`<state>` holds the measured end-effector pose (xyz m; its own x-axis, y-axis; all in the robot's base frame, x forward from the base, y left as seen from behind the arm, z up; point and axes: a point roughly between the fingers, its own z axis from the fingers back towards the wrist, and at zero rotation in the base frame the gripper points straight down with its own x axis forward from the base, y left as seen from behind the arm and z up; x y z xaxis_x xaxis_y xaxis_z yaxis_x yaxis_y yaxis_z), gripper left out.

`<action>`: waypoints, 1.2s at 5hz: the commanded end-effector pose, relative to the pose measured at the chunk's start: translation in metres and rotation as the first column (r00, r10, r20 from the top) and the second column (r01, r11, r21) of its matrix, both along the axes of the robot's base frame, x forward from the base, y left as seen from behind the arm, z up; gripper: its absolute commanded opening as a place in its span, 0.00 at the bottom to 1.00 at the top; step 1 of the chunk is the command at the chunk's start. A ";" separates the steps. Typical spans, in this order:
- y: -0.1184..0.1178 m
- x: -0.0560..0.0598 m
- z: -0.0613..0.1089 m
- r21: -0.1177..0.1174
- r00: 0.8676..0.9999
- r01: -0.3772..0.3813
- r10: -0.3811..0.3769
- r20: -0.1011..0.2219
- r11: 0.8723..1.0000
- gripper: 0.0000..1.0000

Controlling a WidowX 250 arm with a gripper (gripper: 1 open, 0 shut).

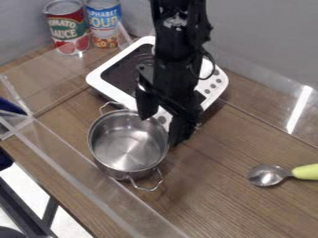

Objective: Remove silver pot from the white and black stove top and place it on the table

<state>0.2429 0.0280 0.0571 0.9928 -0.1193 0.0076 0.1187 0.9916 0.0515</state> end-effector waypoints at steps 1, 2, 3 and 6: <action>0.006 0.001 -0.007 0.015 1.000 -0.004 0.003 0.009 1.000 1.00; 0.007 0.001 -0.016 0.019 1.000 0.000 0.000 0.000 1.000 1.00; 0.008 0.001 -0.017 0.020 1.000 -0.001 0.001 -0.004 1.000 1.00; 0.011 0.000 -0.013 0.025 1.000 -0.002 0.002 -0.014 1.000 0.00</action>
<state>0.2357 0.0362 0.0363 0.9947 -0.0930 -0.0444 0.0955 0.9938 0.0573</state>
